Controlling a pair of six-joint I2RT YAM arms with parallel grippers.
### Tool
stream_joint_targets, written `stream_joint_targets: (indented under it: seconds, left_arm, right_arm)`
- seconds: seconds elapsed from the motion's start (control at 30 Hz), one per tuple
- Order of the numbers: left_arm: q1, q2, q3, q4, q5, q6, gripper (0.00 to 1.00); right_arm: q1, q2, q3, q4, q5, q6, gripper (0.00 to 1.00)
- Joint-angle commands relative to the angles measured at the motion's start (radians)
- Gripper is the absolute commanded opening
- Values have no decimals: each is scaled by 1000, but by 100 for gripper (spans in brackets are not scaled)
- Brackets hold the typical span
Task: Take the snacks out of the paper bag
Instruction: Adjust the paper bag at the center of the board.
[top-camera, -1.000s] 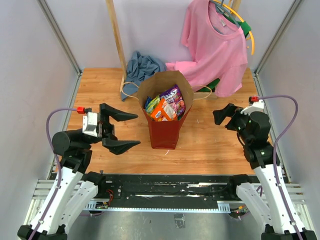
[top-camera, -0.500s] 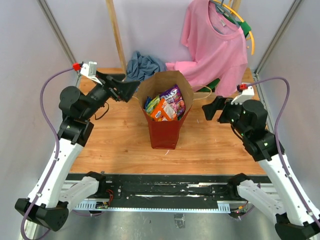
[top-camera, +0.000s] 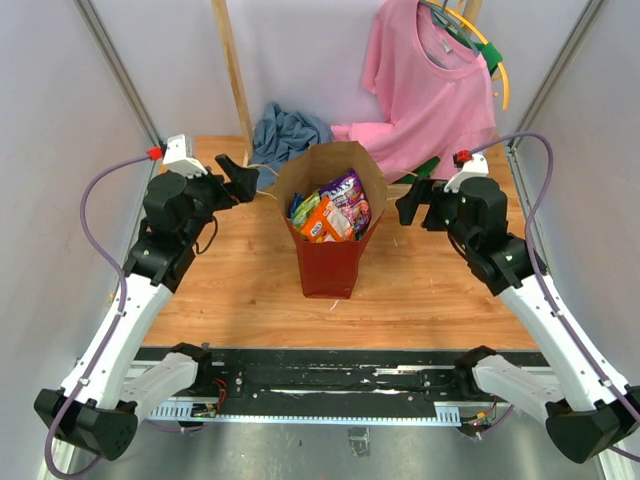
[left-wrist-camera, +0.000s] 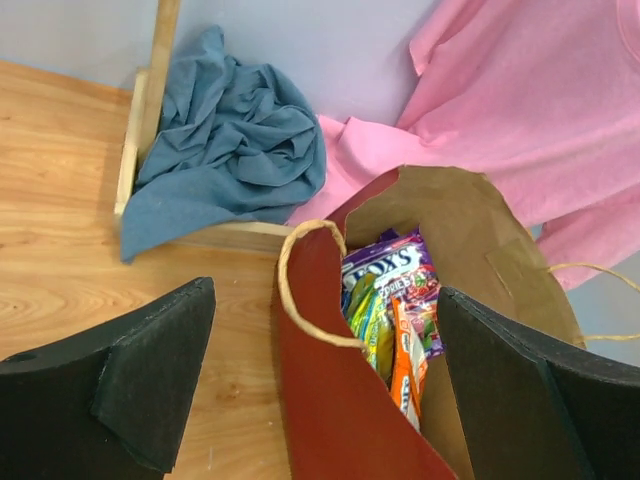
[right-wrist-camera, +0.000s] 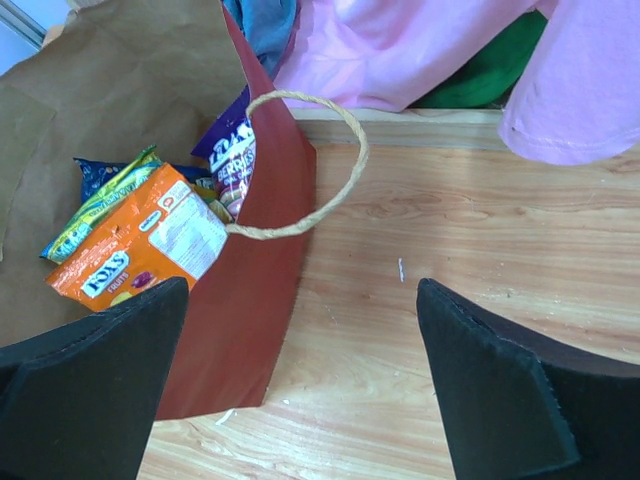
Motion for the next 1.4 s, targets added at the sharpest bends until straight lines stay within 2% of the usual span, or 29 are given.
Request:
stream_joint_targets:
  seconds: [0.0, 0.13, 0.3, 0.4, 0.47, 0.53, 0.6, 0.8, 1.0, 1.23, 1.37]
  left_arm:
    - [-3, -52, -54, 44, -42, 8, 96]
    - [-3, -28, -81, 80, -8, 8, 94]
    - [-4, 69, -41, 63, -17, 18, 83]
    - [-3, 106, -27, 71, -43, 29, 71]
    - [-4, 121, -23, 83, -37, 33, 54]
    - [-4, 129, -16, 98, -30, 38, 24]
    - [-4, 140, 9, 99, -36, 45, 2]
    - [-2, 176, 166, 41, -109, 96, 1]
    - [-3, 206, 288, 6, -180, 195, 0]
    - [-2, 242, 431, -22, -44, 308, 1]
    - [-2, 281, 555, -49, 82, 350, 1]
  right_arm:
    - [13, 4, 14, 85, 0, 15, 98]
    - [13, 1, -7, 128, -56, 24, 96]
    - [13, -16, -20, 112, -59, 18, 96]
    - [13, -38, -29, 101, -44, 5, 96]
    - [13, -49, -30, 86, -32, -5, 96]
    - [13, -60, -27, 72, -26, -13, 97]
    - [13, -68, -21, 66, -28, -18, 97]
    - [33, -67, 17, 58, -90, -47, 91]
    - [223, 15, 131, 19, 38, -177, 98]
    - [328, 122, 243, 47, 83, -214, 99]
    - [409, 214, 333, 46, 131, -266, 100]
